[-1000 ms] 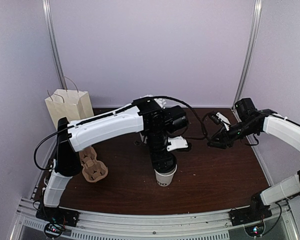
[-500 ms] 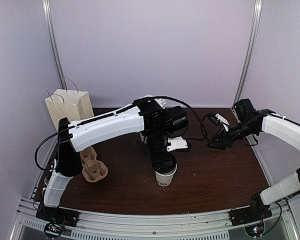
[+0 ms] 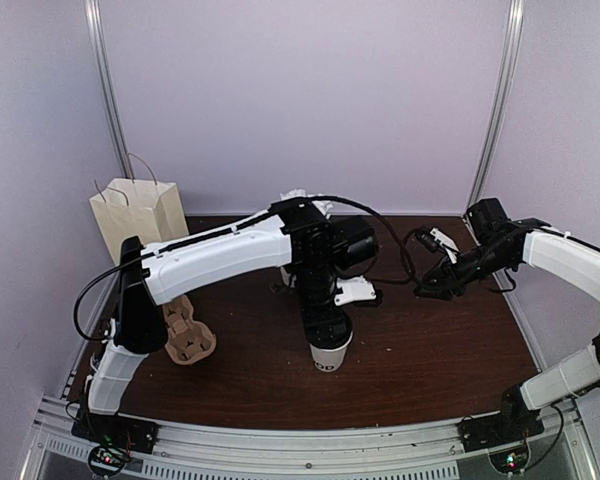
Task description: Pack the takeout coffee
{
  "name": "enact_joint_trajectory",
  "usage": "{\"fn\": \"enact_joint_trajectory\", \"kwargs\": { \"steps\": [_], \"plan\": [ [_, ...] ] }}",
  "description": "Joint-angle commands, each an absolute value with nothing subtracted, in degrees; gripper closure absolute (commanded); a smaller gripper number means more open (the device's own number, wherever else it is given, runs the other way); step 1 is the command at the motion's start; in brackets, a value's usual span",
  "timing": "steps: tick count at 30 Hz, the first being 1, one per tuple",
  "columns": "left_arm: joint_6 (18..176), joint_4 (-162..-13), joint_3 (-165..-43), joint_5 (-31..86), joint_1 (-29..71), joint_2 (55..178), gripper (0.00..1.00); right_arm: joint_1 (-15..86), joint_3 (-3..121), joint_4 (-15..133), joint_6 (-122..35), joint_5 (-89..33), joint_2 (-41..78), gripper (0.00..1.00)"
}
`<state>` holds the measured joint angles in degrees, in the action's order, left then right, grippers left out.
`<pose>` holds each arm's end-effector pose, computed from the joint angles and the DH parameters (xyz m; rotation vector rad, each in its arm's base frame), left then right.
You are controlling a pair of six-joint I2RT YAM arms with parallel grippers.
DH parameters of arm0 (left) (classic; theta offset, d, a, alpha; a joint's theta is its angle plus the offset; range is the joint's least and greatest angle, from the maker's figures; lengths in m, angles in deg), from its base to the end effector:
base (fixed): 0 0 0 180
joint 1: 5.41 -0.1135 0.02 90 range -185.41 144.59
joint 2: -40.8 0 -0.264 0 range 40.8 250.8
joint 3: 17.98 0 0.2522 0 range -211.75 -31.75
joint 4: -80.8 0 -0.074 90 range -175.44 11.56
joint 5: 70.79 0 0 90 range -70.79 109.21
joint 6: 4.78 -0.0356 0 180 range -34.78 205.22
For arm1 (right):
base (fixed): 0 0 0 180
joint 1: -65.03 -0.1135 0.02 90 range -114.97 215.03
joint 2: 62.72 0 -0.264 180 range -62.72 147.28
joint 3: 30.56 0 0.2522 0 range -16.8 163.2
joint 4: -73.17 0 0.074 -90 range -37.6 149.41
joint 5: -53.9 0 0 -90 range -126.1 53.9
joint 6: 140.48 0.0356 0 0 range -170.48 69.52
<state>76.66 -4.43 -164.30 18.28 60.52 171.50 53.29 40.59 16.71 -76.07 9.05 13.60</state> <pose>0.1864 -0.4158 0.2739 1.7930 2.3621 -0.1141 0.2453 0.0768 0.2601 -1.0125 2.2051 0.9224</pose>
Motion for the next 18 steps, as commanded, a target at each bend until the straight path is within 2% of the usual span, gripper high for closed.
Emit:
{"fn": "enact_joint_trajectory", "kwargs": {
  "steps": [1, 18],
  "plan": [
    [75.86, -4.48, -165.90, 20.09, 60.42, 173.14, 0.24, 53.75, 41.74, 16.25, -76.67, 10.18, 14.05, 0.50],
    [76.04, -6.17, -167.47, 20.08, 60.42, 172.16, 0.10, 53.73, 42.16, 15.98, -76.58, 10.78, 15.50, 0.50]
  ]
}}
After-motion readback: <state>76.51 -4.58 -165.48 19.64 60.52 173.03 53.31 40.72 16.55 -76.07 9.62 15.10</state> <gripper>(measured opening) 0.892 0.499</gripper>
